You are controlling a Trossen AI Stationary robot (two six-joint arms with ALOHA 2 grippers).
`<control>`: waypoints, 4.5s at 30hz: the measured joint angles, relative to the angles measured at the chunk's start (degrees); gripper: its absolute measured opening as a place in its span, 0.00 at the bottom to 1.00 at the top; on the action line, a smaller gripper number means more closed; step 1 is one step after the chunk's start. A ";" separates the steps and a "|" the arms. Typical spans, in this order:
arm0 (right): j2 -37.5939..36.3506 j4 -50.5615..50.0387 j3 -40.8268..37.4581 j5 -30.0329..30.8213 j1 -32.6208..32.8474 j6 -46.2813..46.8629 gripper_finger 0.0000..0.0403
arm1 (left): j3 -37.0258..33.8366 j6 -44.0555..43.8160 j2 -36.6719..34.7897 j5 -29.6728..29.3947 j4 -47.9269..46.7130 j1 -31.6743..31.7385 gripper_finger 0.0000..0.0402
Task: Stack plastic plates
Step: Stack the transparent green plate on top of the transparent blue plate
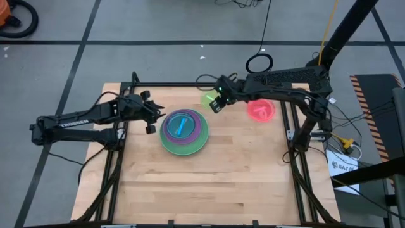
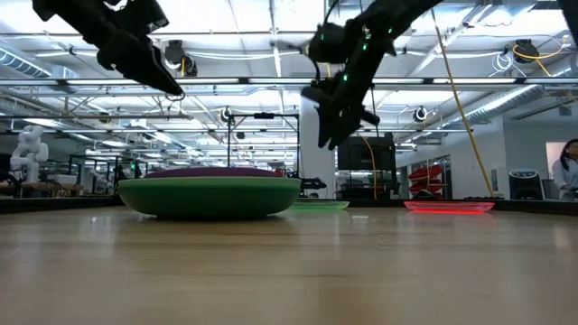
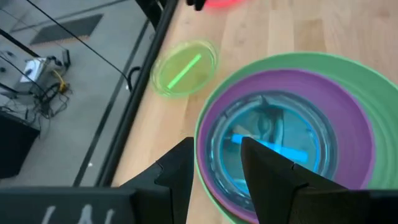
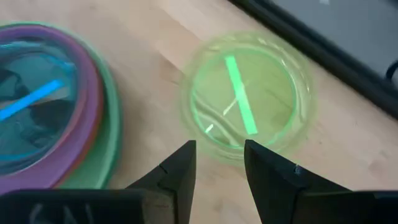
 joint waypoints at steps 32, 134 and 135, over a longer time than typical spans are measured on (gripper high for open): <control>14.22 5.90 -1.64 -8.03 -16.20 0.99 0.32 | 0.00 0.07 0.02 0.04 0.84 -0.07 0.35; 9.82 34.17 -3.96 -7.74 6.84 7.07 0.16 | 0.00 0.51 0.02 0.09 8.18 -0.04 0.35; 9.82 34.17 -3.96 -7.75 6.84 7.10 0.18 | 0.00 0.53 0.03 0.09 8.18 -0.04 0.35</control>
